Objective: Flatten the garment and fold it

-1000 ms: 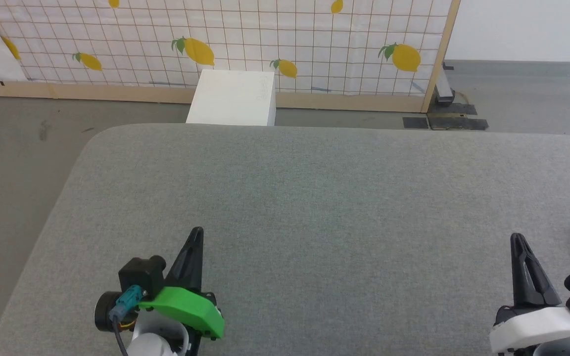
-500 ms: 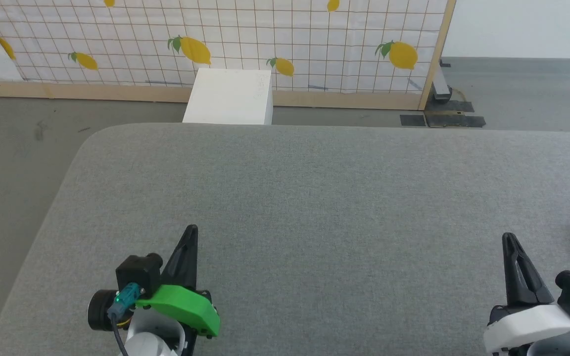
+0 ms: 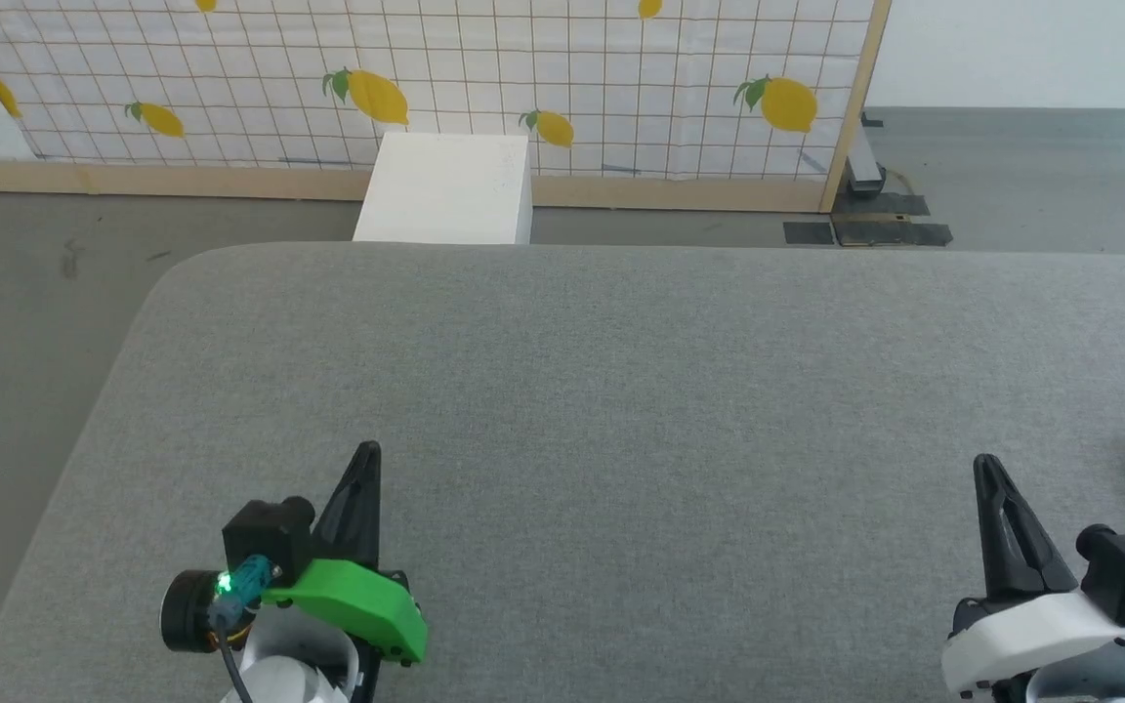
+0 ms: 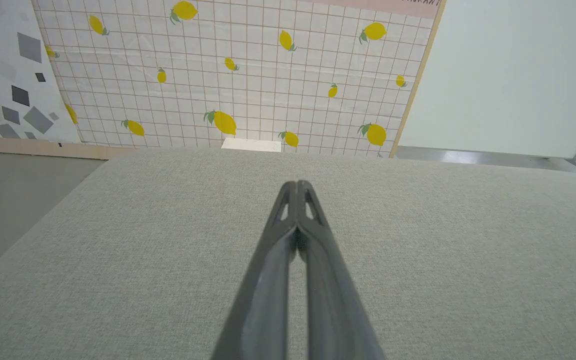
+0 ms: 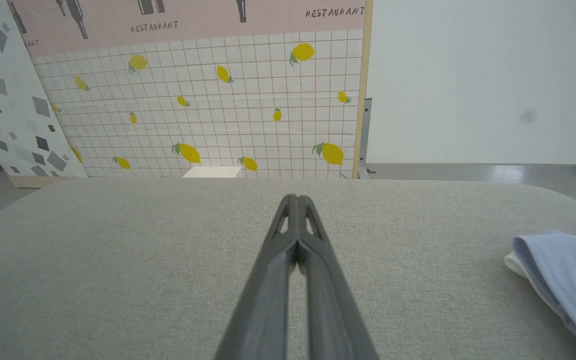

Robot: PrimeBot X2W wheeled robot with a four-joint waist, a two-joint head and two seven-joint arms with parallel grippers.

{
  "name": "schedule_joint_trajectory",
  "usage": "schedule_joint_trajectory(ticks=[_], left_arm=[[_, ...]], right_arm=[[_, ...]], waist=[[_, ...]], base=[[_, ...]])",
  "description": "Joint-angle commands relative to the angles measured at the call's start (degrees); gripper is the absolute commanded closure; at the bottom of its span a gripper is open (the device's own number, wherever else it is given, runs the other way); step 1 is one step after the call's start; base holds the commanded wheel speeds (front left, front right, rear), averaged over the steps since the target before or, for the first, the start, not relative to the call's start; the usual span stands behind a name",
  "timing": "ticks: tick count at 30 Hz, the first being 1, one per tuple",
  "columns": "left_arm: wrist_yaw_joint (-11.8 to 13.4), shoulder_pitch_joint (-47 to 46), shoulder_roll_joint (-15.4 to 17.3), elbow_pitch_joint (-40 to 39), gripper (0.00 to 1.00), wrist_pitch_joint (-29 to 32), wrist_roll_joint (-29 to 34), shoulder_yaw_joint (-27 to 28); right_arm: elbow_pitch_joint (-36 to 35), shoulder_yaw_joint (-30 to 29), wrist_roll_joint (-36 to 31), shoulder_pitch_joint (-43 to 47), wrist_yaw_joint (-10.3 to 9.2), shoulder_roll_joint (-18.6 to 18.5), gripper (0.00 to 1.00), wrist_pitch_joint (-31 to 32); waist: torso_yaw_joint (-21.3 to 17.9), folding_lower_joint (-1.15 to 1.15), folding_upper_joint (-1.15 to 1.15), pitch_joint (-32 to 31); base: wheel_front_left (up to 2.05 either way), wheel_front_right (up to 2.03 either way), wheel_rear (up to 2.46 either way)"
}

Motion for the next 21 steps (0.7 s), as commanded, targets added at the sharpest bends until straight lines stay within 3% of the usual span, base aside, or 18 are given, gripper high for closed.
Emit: schedule_joint_trajectory(ticks=[1,21], left_arm=[[0.3,1.1,-0.1,-0.6,1.00,0.3,1.0,0.4],[1.3,2.1,-0.1,-3.3,1.00,2.6,3.4,1.7]], right_arm=[[-0.3,0.3,-0.7,-1.0,-0.03,0.0,1.00,0.3],[-0.5,1.9,-2.1,-1.8,-0.05,0.1,1.00,1.9]], waist=[[-0.1,0.00,0.00,0.0],[-0.7,0.00,0.00,0.4]], base=[[0.00,0.00,0.00],[0.00,0.00,0.00]])
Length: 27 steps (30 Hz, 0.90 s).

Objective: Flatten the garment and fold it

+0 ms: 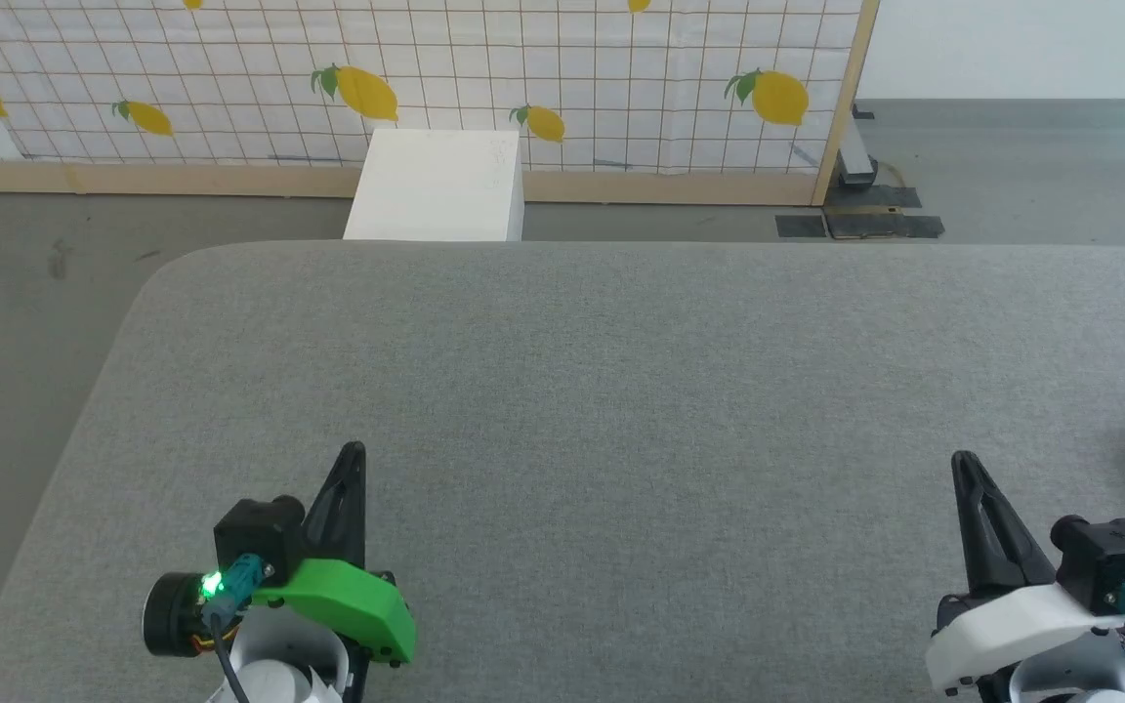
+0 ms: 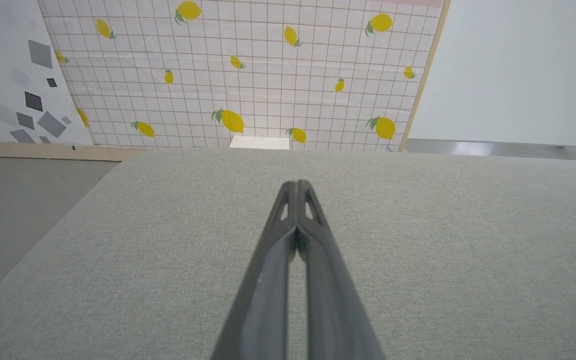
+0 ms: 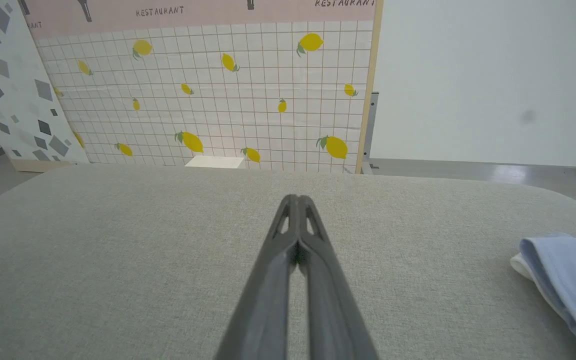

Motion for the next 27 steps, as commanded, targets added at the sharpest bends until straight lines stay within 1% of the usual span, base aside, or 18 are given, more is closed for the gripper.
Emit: schedule_joint_trajectory(ticks=[1,27], left_arm=[[0.5,1.0,-0.1,-0.6,1.00,0.3,1.1,0.4],[1.7,2.2,-0.2,-4.2,1.00,3.3,4.3,2.2]], right_arm=[[-0.4,0.3,-0.5,-1.2,-0.05,0.1,1.00,0.2],[-0.6,2.4,-2.3,-2.2,-0.07,0.1,1.00,2.2]], waist=[[0.0,0.00,0.00,0.0],[-0.9,0.00,0.00,0.6]], base=[[0.00,0.00,0.00],[0.00,0.00,0.00]])
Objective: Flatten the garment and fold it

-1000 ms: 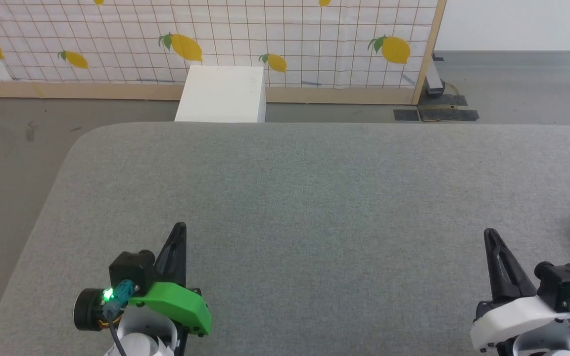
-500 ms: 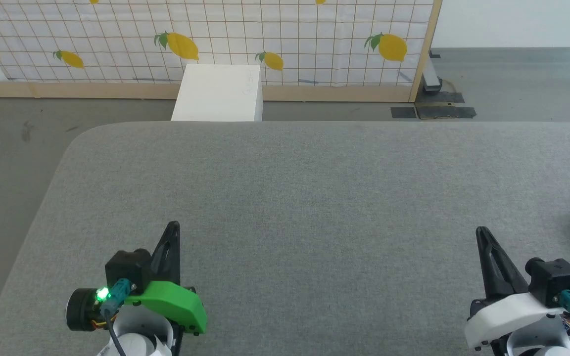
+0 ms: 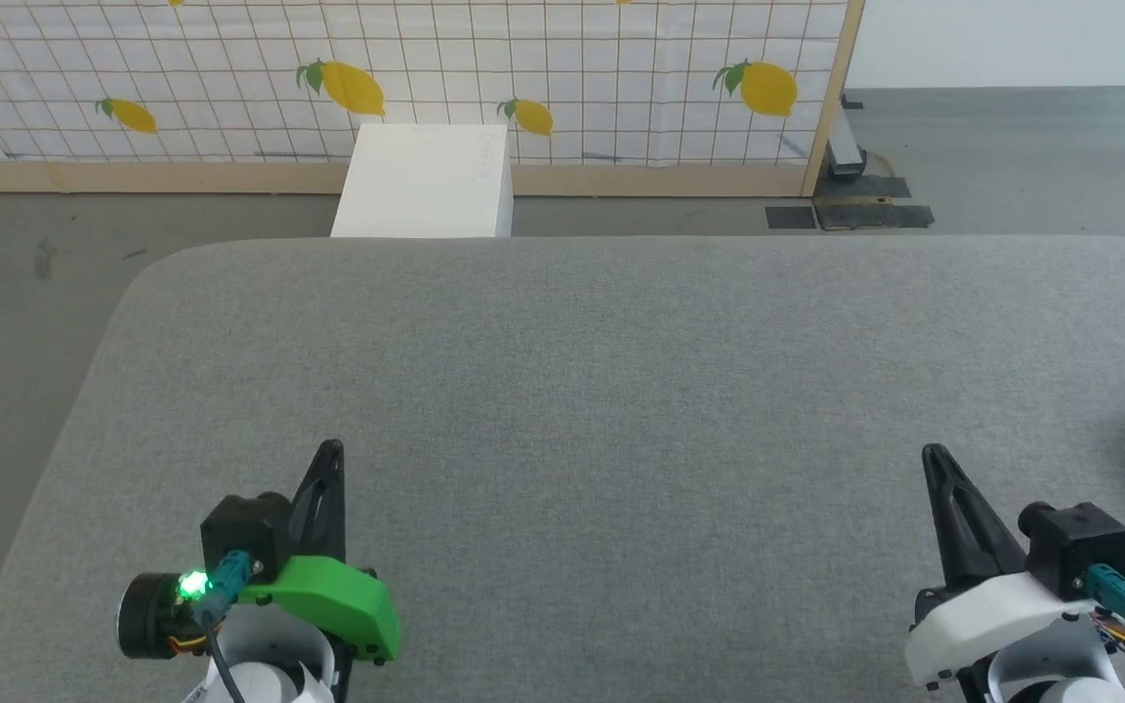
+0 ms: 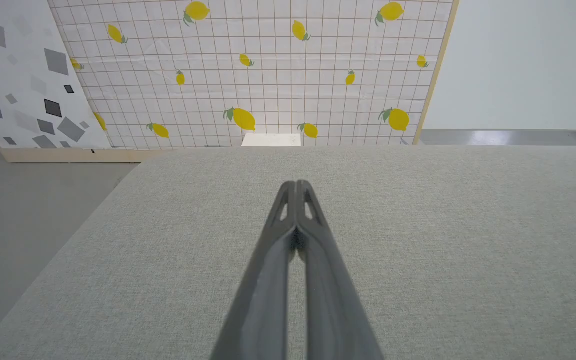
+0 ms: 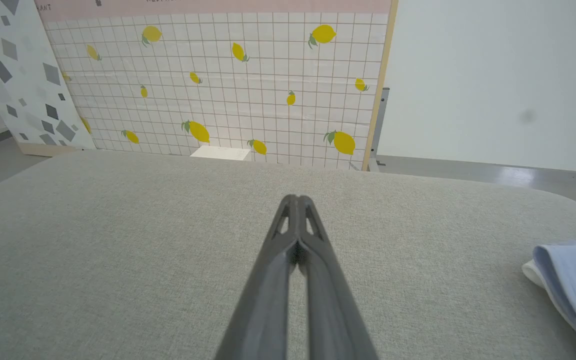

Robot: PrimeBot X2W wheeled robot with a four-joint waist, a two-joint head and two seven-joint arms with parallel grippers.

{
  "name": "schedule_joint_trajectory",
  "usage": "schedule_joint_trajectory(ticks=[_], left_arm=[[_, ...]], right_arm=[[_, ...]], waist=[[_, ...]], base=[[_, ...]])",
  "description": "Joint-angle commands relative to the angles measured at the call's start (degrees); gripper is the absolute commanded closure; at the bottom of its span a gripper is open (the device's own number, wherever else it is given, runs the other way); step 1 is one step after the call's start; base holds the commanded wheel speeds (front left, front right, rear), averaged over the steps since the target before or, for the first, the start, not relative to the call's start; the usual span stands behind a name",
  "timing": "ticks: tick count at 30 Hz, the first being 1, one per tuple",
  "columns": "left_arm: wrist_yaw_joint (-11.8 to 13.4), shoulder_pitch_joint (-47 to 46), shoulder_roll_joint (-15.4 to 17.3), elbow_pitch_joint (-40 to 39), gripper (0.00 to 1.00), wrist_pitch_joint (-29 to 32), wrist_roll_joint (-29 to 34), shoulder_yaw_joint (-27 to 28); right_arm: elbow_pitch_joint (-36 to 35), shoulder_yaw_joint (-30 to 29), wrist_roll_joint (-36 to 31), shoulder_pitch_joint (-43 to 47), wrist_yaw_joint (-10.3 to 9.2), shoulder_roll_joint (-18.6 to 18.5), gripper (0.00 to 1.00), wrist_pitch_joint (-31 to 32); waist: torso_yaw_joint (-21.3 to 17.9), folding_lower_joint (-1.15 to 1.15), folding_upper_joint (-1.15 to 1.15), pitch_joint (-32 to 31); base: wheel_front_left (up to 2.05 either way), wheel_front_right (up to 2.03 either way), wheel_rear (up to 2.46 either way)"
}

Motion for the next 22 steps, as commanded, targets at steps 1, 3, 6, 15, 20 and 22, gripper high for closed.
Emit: schedule_joint_trajectory(ticks=[1,3,6,15,20,22], left_arm=[[0.4,1.0,-0.1,-0.6,1.00,0.3,1.0,0.4],[0.5,1.1,-0.2,-0.9,1.00,0.5,1.2,0.5],[0.6,1.2,-0.2,-1.4,1.00,0.9,1.6,0.7],[1.1,1.6,-0.2,-2.6,1.00,1.9,2.7,1.3],[1.3,1.9,-0.2,-3.3,1.00,2.5,3.3,1.7],[1.4,2.0,-0.2,-3.6,1.00,2.7,3.6,1.8]], right_arm=[[-0.4,0.3,-0.8,-1.1,-0.07,0.1,1.00,0.2],[-0.4,0.5,-0.9,-1.2,-0.07,0.1,1.00,0.4],[-0.5,0.7,-1.1,-1.3,-0.07,0.1,1.00,0.6],[-0.6,1.4,-1.7,-1.7,-0.08,0.1,1.00,1.3],[-0.6,1.8,-2.1,-1.9,-0.08,0.1,1.00,1.7],[-0.6,1.9,-2.2,-2.0,-0.08,0.1,1.00,1.8]], waist=[[0.0,0.00,0.00,0.0],[-0.1,0.00,0.00,0.1],[-0.2,0.00,0.00,0.1],[-0.5,0.00,0.00,0.3],[-0.7,0.00,0.00,0.4],[-0.7,0.00,0.00,0.5]], base=[[0.00,0.00,0.00],[0.00,0.00,0.00],[0.00,0.00,0.00],[0.00,0.00,0.00],[0.00,0.00,0.00],[0.00,0.00,0.00]])
